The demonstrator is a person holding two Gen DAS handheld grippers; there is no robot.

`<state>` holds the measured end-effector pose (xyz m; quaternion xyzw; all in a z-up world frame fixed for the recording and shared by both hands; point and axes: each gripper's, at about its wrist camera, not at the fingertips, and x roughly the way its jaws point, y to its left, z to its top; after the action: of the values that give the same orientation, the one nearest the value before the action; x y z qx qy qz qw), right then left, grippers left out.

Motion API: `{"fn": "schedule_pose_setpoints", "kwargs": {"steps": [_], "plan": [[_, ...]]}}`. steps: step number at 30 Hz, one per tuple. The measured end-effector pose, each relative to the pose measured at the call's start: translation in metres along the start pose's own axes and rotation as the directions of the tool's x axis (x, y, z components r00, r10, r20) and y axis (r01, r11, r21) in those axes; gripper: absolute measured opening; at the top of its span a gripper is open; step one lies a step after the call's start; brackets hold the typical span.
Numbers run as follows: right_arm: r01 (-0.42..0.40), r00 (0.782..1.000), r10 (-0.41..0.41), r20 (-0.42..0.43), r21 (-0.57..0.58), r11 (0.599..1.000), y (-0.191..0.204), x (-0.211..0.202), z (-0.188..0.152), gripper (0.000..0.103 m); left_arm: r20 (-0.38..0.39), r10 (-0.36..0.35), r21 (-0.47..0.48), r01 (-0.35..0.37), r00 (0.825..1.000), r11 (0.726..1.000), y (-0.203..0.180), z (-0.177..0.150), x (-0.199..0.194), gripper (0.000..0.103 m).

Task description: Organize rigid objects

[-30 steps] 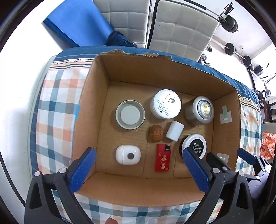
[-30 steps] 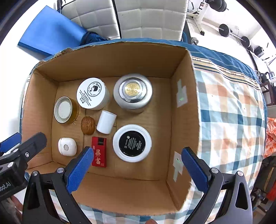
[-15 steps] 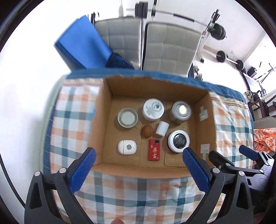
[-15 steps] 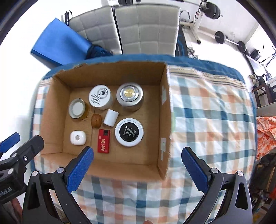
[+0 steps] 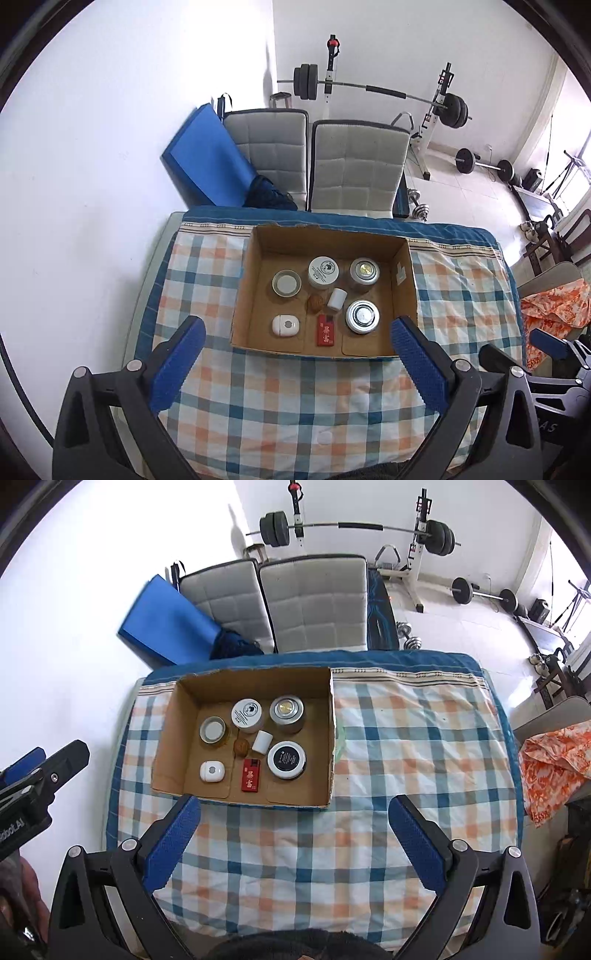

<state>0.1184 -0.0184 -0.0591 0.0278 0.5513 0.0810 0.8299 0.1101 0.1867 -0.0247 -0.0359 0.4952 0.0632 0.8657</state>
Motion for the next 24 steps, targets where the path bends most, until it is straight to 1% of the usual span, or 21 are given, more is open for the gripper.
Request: {"fn": "schedule_pose_setpoints", "kwargs": {"steps": [5,10,12,24], "plan": [[-0.009,0.999,0.009,0.043,-0.005,1.000,-0.002,-0.038,-0.008,0.103,0.039,-0.013,-0.004,0.013,0.999,1.000,-0.001,-0.006,-0.027,0.103],[-0.002,0.998,0.001,0.063,0.000,1.000,-0.006,-0.058,-0.014,0.103,0.058,-0.017,0.013,0.016,0.998,1.000,-0.008,-0.013,-0.043,0.103],[0.005,0.998,-0.005,0.064,0.001,1.000,-0.008,-0.063,-0.016,0.103,0.050,-0.035,0.018,0.034,0.998,0.999,-0.011,-0.017,-0.047,0.103],[0.018,0.998,-0.018,0.056,0.004,1.000,-0.009,-0.063,-0.021,0.103,0.022,-0.035,0.039,0.034,0.999,0.999,-0.021,-0.032,-0.047,0.103]]}}
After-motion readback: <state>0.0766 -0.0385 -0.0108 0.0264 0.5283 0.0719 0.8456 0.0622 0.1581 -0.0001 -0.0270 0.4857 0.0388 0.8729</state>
